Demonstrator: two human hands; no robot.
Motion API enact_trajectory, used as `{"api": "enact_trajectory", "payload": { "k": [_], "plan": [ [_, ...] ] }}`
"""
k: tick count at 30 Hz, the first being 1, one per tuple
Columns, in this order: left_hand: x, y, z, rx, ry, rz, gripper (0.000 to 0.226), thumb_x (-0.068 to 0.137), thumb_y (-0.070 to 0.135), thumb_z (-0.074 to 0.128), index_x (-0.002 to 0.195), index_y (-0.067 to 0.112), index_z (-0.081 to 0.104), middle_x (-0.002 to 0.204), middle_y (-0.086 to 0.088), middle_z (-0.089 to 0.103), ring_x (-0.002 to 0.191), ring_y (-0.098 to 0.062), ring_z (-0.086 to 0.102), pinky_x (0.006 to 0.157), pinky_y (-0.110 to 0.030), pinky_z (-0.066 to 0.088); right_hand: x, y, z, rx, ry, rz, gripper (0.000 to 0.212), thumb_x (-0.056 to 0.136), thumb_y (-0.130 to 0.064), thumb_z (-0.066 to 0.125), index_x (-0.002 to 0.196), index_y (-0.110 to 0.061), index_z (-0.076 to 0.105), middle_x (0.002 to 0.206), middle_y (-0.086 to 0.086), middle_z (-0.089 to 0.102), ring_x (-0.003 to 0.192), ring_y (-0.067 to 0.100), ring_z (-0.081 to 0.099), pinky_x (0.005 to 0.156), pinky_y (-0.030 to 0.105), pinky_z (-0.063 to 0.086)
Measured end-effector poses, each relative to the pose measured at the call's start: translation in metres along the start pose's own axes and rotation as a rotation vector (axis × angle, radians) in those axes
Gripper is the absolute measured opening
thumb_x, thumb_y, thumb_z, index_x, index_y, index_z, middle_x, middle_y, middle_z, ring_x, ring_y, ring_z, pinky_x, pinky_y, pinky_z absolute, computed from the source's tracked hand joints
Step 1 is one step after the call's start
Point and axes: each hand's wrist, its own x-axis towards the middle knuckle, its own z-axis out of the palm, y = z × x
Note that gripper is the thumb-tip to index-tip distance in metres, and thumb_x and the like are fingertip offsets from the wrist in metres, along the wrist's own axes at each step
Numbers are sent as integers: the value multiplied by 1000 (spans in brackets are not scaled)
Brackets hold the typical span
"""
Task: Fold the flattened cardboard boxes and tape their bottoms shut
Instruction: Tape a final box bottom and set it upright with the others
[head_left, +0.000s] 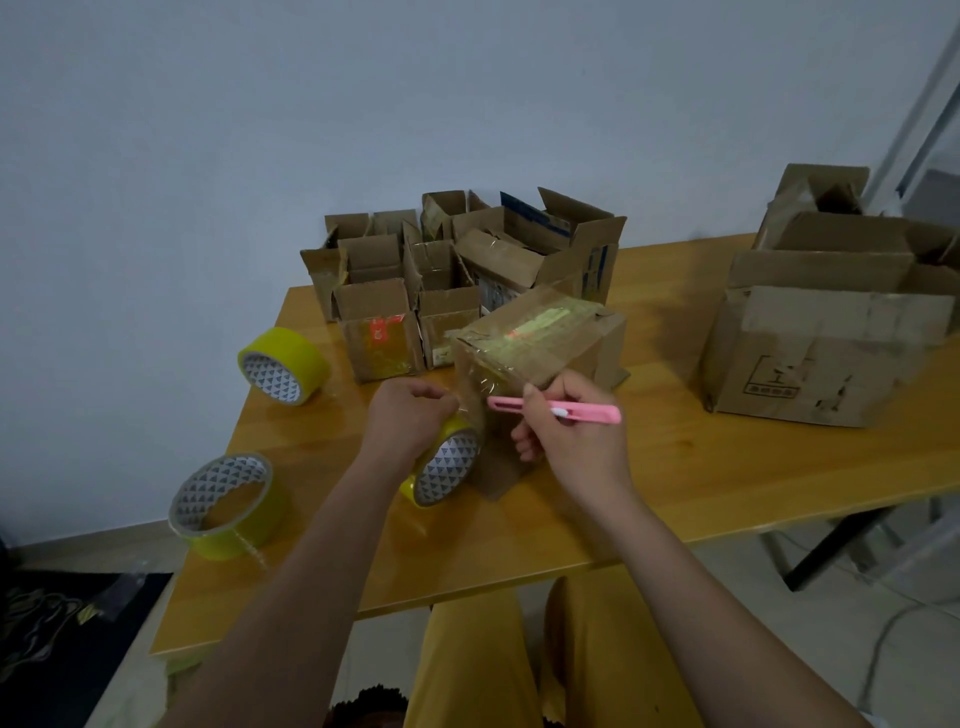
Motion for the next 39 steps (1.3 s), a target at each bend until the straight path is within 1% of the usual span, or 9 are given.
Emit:
{"api": "enact_trajectory", "payload": {
  "k": [5, 8, 12, 16, 20, 24, 30, 35, 39],
  "plan": [
    [-3, 2, -3, -27, -14, -16, 12, 89, 18, 68, 77, 16, 71, 76, -2, 63, 68, -17, 58, 62, -33, 51, 2, 11, -5, -199, -83, -60, 27, 88, -8, 66, 67, -2, 52, 59, 13, 62, 52, 28, 63, 44, 37, 50],
    [-4, 1, -4, -36, -4, -12, 17, 88, 18, 69, 72, 17, 69, 74, -3, 63, 66, -16, 57, 58, -30, 48, -6, 14, -22, -206, -68, -93, 29, 86, -2, 67, 63, -1, 50, 55, 13, 58, 48, 15, 59, 44, 23, 44],
    [-4, 0, -3, -32, -11, -13, 15, 88, 18, 69, 74, 16, 70, 74, -2, 63, 66, -16, 56, 60, -31, 48, -20, 16, -50, -205, 169, -326, 19, 90, -20, 58, 72, -17, 52, 56, 3, 56, 48, 16, 54, 40, 27, 43],
    [-3, 2, -3, -22, -17, -16, 12, 89, 19, 69, 77, 16, 70, 75, -2, 63, 64, -15, 55, 56, -29, 47, -15, 32, -72, -425, 423, -305, 11, 97, -19, 57, 87, -14, 54, 67, -2, 55, 56, 14, 52, 45, 26, 37],
    [-3, 2, -2, -23, -19, -21, 11, 89, 19, 69, 80, 15, 70, 78, -3, 64, 67, -16, 56, 57, -29, 46, -7, 53, -81, -953, 257, 16, 20, 93, -10, 57, 112, -10, 61, 96, 5, 61, 87, 21, 55, 62, 28, 38],
    [-4, 2, -3, -14, -15, -20, 10, 89, 21, 69, 80, 15, 70, 77, -2, 64, 65, -15, 55, 54, -28, 45, -5, 49, -76, -1128, 99, 205, 42, 88, -3, 58, 129, -14, 57, 112, 12, 54, 108, 28, 46, 73, 34, 41],
    [-1, 2, -2, 22, -28, -26, 11, 89, 22, 69, 81, 15, 70, 71, -4, 62, 54, -16, 48, 50, -28, 41, 9, 0, -24, -794, 247, -346, 35, 97, -23, 52, 129, -9, 55, 125, 10, 53, 119, 18, 41, 101, 31, 35],
    [0, 3, -2, 63, -39, -10, 12, 89, 24, 68, 78, 19, 70, 73, -3, 64, 53, -13, 50, 47, -26, 39, 41, -2, 23, -1044, 46, -384, 56, 92, -57, 52, 130, -17, 55, 135, 5, 56, 127, 23, 48, 107, 41, 36],
    [3, 3, -5, 135, -79, 0, 10, 89, 26, 68, 83, 19, 71, 72, -1, 64, 56, -13, 52, 47, -26, 41, 48, 12, 27, -1115, 59, -367, 51, 84, -48, 68, 126, -19, 62, 130, 1, 63, 124, 23, 52, 103, 42, 33]
  ]
}}
